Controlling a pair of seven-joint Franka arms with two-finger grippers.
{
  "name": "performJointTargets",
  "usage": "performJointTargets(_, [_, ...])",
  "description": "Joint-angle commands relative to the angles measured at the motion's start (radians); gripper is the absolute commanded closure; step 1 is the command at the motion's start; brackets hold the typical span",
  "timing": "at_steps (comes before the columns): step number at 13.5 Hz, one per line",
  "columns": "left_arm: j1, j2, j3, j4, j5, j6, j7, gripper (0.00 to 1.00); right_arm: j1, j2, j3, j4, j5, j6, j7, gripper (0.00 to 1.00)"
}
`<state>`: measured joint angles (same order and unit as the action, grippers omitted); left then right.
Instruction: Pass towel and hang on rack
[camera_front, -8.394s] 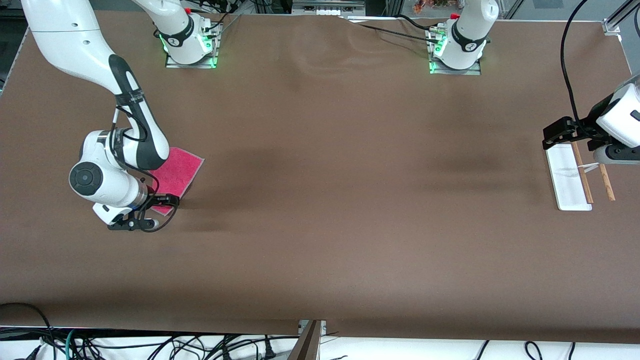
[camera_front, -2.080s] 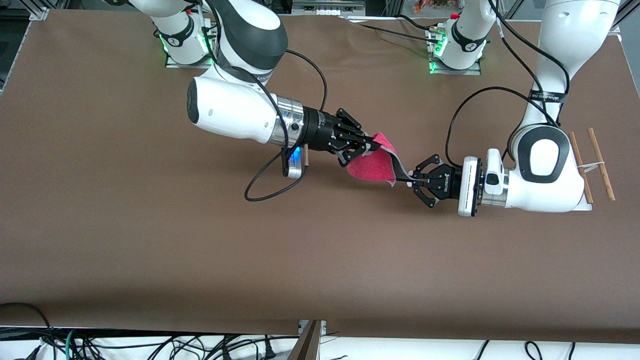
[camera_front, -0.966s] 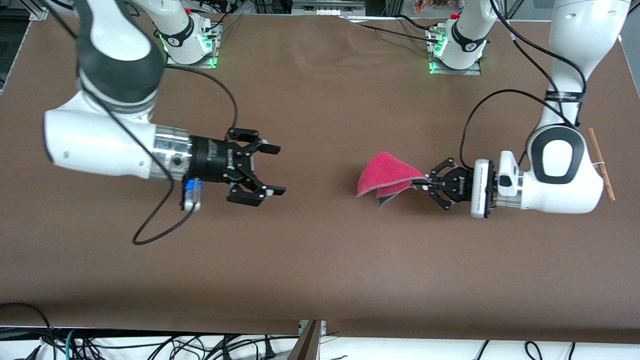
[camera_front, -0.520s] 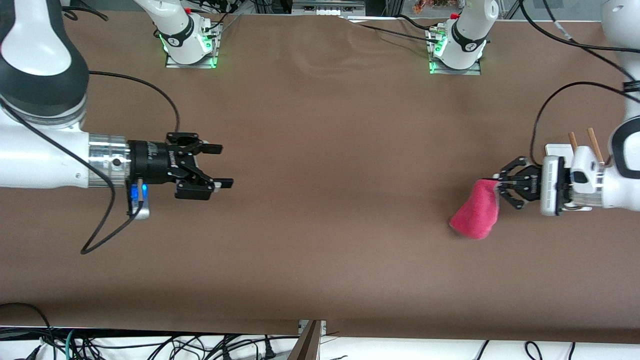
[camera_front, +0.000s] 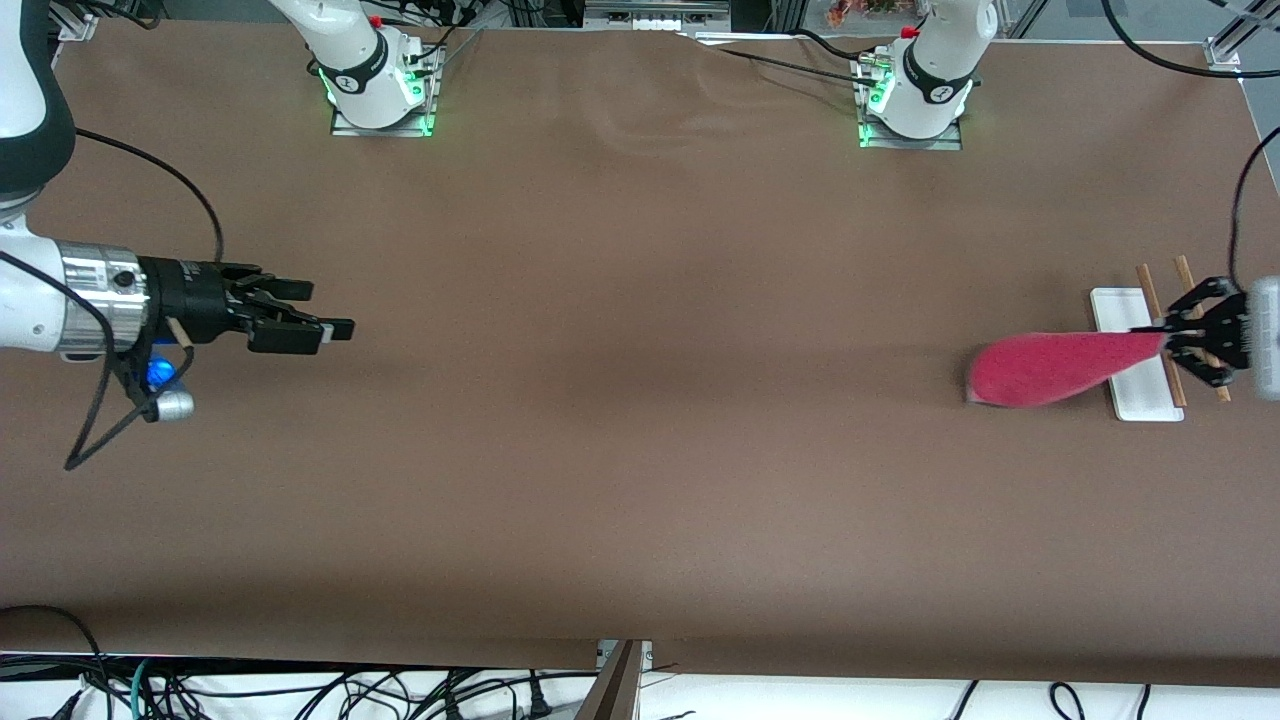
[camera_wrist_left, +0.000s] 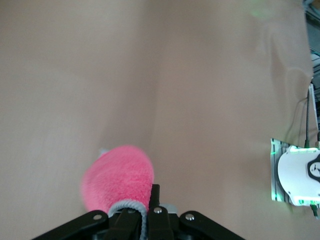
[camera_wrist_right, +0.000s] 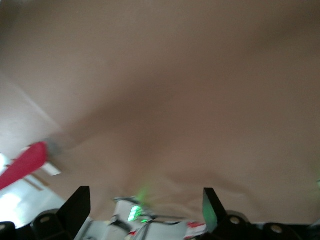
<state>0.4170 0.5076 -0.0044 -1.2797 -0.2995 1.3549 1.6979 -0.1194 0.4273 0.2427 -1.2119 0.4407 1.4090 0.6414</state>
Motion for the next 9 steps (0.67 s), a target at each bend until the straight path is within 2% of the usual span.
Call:
performJointTargets(1, [0.087,0.031,0.024,0.022,0.025,0.003,0.008,1.0,0.0,-0.123,-0.003,-0.119,-0.129,0.008,-0.141,0.01])
performJointTargets(5, [0.117,0.048,0.176,0.022,0.02,0.105,0.015,1.0,0.0,-0.254,-0.028,-0.243,-0.302,0.05,-0.353,0.01])
performJointTargets(8, [0.187,0.089,0.187,0.022,0.025,0.186,0.035,1.0,0.0,-0.408,-0.043,-0.461,-0.342,0.187,-0.44,0.01])
performJointTargets(9, [0.206,0.106,0.195,0.02,0.031,0.217,0.067,1.0,0.001,-0.423,-0.042,-0.48,-0.342,0.2,-0.442,0.01])
